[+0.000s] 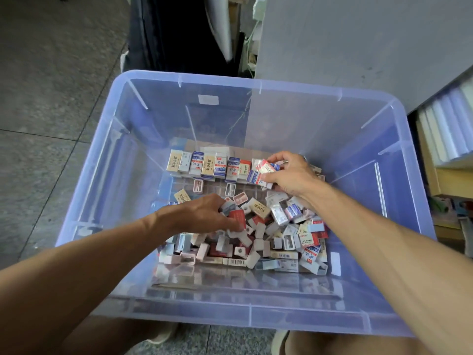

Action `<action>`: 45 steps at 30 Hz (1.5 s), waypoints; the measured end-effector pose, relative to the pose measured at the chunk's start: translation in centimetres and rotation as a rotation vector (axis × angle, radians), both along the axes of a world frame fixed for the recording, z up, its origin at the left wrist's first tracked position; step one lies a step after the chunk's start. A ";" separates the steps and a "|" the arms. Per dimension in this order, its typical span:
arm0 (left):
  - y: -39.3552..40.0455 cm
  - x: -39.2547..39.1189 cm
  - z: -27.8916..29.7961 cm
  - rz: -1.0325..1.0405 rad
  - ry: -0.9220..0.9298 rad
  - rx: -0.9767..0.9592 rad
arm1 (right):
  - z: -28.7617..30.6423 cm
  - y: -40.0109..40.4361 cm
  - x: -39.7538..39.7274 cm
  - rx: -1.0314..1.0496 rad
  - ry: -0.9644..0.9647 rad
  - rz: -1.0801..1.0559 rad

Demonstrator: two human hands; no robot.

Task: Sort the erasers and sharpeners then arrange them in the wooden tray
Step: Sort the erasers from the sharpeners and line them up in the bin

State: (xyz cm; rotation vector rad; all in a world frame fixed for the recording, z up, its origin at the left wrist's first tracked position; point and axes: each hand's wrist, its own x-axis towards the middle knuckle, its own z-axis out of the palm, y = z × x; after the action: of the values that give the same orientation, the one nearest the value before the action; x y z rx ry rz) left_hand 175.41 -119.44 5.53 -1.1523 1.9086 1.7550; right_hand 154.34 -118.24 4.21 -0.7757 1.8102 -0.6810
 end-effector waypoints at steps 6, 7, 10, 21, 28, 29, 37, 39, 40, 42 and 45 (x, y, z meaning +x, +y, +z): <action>0.0 1.0 -0.1 0.085 -0.069 0.053 | -1.1 -1.3 3.2 -0.039 0.011 -0.203; 0.0 1.1 -0.1 0.099 -0.083 0.065 | -1.3 -1.4 3.8 -0.037 0.026 -0.208; -0.3 1.0 -0.1 0.126 -0.124 0.066 | -1.2 -1.9 4.9 -0.001 0.127 -0.161; -1.4 0.8 2.5 0.313 -0.071 -0.053 | -1.4 -2.0 3.1 0.109 0.224 -0.042; -1.2 2.0 3.8 0.450 -0.079 -0.097 | -1.0 -2.9 3.9 0.114 0.276 0.095; -1.0 2.1 3.9 0.448 -0.079 -0.091 | -0.8 -2.7 3.6 0.106 0.273 0.092; -0.4 1.9 4.3 0.436 -0.047 0.022 | -0.4 -1.6 1.0 0.104 0.391 0.015; -0.3 1.9 4.3 0.426 -0.034 0.025 | -0.7 -2.2 1.6 0.113 0.375 0.035; -0.3 2.0 4.4 0.431 -0.032 0.021 | -0.9 -2.5 1.8 0.115 0.378 0.042; -0.4 1.9 4.3 0.448 -0.030 0.014 | -1.1 -3.0 2.1 0.115 0.395 0.061; -0.6 1.8 4.4 0.487 -0.024 0.010 | -0.8 -2.5 1.7 0.016 0.546 0.165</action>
State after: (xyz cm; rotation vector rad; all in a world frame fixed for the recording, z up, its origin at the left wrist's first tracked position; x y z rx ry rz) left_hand 177.21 -120.00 9.88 -1.7376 1.6973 1.9627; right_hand 156.07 -120.79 3.37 -1.1668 2.1992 -0.3631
